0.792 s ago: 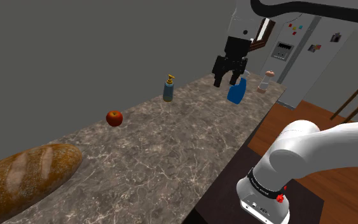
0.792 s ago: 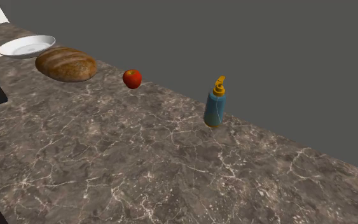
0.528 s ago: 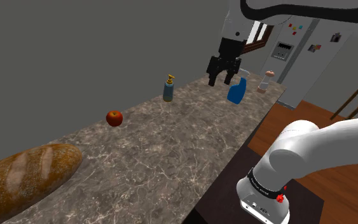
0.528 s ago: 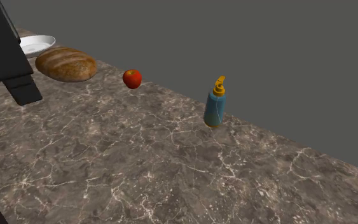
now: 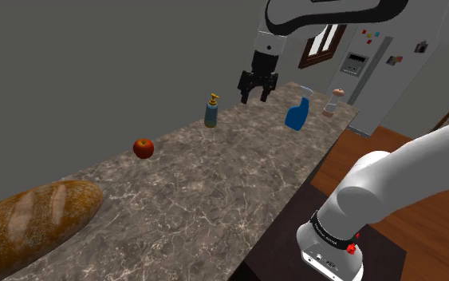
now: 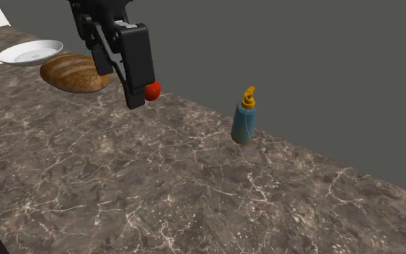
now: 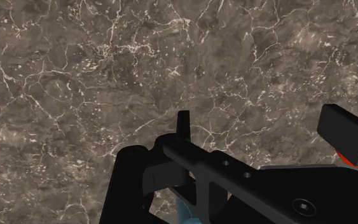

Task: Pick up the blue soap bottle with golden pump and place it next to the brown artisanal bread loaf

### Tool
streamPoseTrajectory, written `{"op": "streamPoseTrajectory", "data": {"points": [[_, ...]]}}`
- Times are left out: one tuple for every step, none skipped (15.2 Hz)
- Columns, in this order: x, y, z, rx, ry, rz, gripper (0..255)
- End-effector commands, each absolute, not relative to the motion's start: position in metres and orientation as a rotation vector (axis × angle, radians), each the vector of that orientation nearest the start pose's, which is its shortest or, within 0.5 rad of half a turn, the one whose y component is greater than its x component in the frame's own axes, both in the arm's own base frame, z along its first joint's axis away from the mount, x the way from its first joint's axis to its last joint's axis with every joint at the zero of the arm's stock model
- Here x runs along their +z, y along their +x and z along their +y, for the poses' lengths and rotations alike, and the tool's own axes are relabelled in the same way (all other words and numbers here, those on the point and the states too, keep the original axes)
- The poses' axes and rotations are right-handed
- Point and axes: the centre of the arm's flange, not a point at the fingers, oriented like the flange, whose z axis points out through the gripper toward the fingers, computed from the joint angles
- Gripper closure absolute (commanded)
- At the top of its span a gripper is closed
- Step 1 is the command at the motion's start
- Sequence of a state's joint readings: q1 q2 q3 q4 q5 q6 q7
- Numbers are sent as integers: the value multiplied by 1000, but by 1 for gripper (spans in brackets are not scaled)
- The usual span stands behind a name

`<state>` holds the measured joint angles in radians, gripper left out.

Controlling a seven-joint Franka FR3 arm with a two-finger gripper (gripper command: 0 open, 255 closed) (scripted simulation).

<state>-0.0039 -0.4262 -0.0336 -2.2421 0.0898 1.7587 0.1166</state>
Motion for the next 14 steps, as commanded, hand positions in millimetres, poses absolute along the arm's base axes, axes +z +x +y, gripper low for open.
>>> {"op": "streamPoseTrajectory", "data": {"points": [[521, 442, -14, 82, -3034, 266, 0], [516, 454, -17, 76, -3035, 270, 0], [512, 465, -20, 71, -3037, 274, 0], [508, 477, -23, 66, -3038, 278, 0], [504, 488, -26, 60, -3040, 282, 0], [499, 500, -29, 55, -3041, 286, 0], [495, 512, -32, 49, -3042, 290, 0], [491, 523, -35, 44, -3044, 294, 0], [487, 535, -38, 38, -3045, 298, 0], [483, 546, -41, 33, -3047, 303, 0], [479, 558, -44, 27, -3048, 307, 0], [475, 569, -47, 22, -3049, 311, 0], [472, 581, -51, 16, -3051, 315, 0], [468, 592, -54, 11, -3052, 319, 0]]}}
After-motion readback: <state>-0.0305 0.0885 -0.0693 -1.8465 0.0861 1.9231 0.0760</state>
